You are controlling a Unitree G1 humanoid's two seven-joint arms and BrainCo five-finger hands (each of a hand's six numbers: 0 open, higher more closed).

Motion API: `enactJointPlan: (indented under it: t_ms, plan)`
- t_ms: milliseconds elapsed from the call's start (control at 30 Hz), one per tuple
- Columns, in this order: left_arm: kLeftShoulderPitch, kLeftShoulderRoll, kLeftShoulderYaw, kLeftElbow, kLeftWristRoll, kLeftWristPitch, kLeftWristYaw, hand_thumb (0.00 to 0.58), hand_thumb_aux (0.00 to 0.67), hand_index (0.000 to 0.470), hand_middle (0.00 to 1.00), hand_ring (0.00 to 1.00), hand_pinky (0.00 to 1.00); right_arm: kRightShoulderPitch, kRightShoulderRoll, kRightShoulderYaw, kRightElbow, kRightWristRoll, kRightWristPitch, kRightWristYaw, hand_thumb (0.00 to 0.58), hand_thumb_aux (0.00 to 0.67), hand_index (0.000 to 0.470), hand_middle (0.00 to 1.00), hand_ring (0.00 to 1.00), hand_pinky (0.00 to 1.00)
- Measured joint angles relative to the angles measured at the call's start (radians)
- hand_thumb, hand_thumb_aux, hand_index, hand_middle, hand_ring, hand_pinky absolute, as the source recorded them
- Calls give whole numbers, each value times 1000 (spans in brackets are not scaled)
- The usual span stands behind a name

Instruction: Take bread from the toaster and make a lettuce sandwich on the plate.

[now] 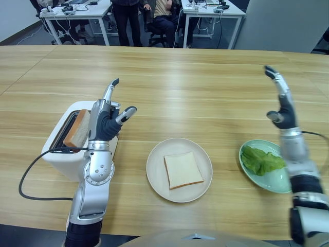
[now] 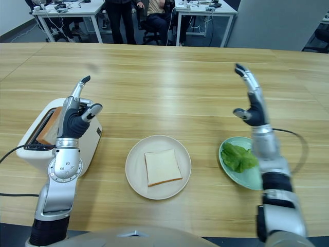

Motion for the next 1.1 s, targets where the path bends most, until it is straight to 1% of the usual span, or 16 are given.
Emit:
enactJointPlan:
  t_ms: [67, 100, 133, 200, 267, 300, 333, 367, 533, 600, 667, 700, 767, 800, 1033, 1100]
  plan:
    - [7, -19, 2, 0, -11, -13, 4, 0, 0, 0, 753, 753, 753, 11, -104, 29, 125, -122, 14, -138, 0, 0, 0, 0, 0, 0]
    - [13, -22, 4, 0, -12, -19, 7, 0, 0, 0, 675, 675, 675, 25, -152, 50, 190, -184, 38, -214, 0, 0, 0, 0, 0, 0]
    - [13, -25, 4, 2, -12, -21, 9, 0, 0, 0, 635, 635, 635, 43, -197, 101, 247, -260, 70, -321, 0, 0, 0, 0, 0, 0]
    - [12, -27, 5, 5, -12, -23, 10, 0, 0, 0, 580, 580, 580, 58, -231, 173, 312, -347, 114, -433, 0, 0, 0, 0, 0, 0]
    - [9, -29, 3, 8, -11, -29, 10, 0, 0, 0, 549, 549, 549, 60, -253, 291, 403, -452, 185, -566, 0, 0, 0, 0, 0, 0]
    - [9, -29, 3, 8, -11, -30, 10, 0, 0, 0, 549, 549, 549, 61, -254, 327, 432, -478, 207, -597, 0, 0, 0, 0, 0, 0]
    - [8, -30, 3, 13, -10, -32, 10, 0, 0, 0, 502, 502, 502, 56, -255, 372, 463, -504, 233, -633, 0, 0, 0, 0, 0, 0]
    - [7, -30, 2, 19, -10, -32, 10, 0, 0, 0, 486, 486, 486, 53, -255, 403, 484, -522, 251, -654, 0, 0, 0, 0, 0, 0]
    - [7, -33, -7, 41, -11, -34, 2, 0, 0, 0, 412, 412, 412, 11, -232, 558, 566, -578, 324, -699, 0, 0, 0, 0, 0, 0]
    - [8, -33, -14, 43, -11, -35, -1, 0, 0, 0, 412, 412, 412, -4, -220, 599, 586, -580, 339, -692, 0, 0, 0, 0, 0, 0]
    - [9, -32, -19, 46, -10, -39, -5, 0, 0, 0, 357, 357, 357, -26, -208, 644, 595, -584, 355, -675, 0, 0, 0, 0, 0, 0]
    - [9, -32, -22, 47, -10, -40, -7, 0, 0, 0, 322, 322, 322, -31, -202, 653, 598, -584, 357, -661, 0, 0, 0, 0, 0, 0]
    - [13, -33, -33, 50, -8, -42, -8, 0, 0, 0, 298, 298, 298, -45, -190, 676, 605, -576, 368, -631, 0, 0, 0, 0, 0, 0]
    - [14, -33, -43, 54, -6, -42, -10, 0, 0, 0, 251, 251, 251, -54, -185, 692, 610, -575, 382, -615, 0, 0, 0, 0, 0, 0]
    - [17, -34, -66, 79, 3, -44, -11, 0, 0, 0, 184, 184, 184, -65, -183, 762, 622, -571, 420, -590, 0, 0, 0, 0, 0, 0]
    - [17, -34, -66, 79, 6, -44, -11, 0, 0, 0, 184, 184, 184, -65, -183, 770, 623, -567, 425, -586, 0, 0, 0, 0, 0, 0]
